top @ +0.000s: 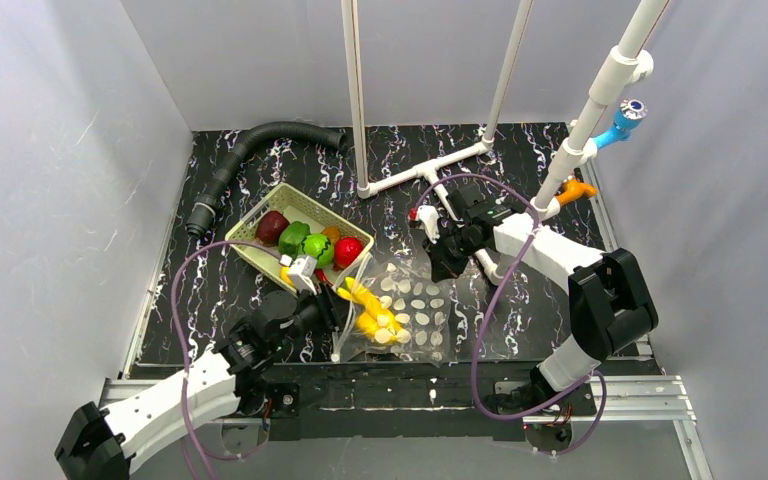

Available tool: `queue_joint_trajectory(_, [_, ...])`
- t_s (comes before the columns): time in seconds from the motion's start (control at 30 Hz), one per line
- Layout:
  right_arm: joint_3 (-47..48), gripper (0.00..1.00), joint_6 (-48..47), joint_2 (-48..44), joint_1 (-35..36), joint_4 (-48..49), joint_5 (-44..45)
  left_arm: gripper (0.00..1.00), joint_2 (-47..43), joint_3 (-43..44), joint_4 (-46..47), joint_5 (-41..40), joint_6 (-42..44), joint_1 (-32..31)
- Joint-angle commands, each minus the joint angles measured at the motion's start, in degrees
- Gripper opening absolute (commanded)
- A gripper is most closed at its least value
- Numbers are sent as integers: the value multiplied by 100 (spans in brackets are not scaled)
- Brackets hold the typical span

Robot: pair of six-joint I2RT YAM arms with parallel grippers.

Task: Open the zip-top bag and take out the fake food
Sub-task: Pick up the fake fruit from the zipper food storage bag.

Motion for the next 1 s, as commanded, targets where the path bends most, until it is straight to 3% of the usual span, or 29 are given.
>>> queue_joint_trajectory(0.0, [42,1,-167,-92,-22,7,220,0,-648,152,-1121,-539,155,5])
queue_joint_trajectory(0.23, [31,1,-170,-95,-44,35,282,0,-1219,491,-2070,-1159,415,8])
queue_joint_trajectory(0.67, [4,1,-67,-79,-121,210,717,0,-977,1548,-3315,-2046,1439,249])
queue_joint_trajectory(0.8, [-38,1,64,-93,-152,404,1132,0,-642,1827,-3325,-1934,1669,636])
queue_joint_trajectory(0.97, [-63,1,91,-87,-163,454,1263,0,-176,2068,-3108,-1189,1772,1657])
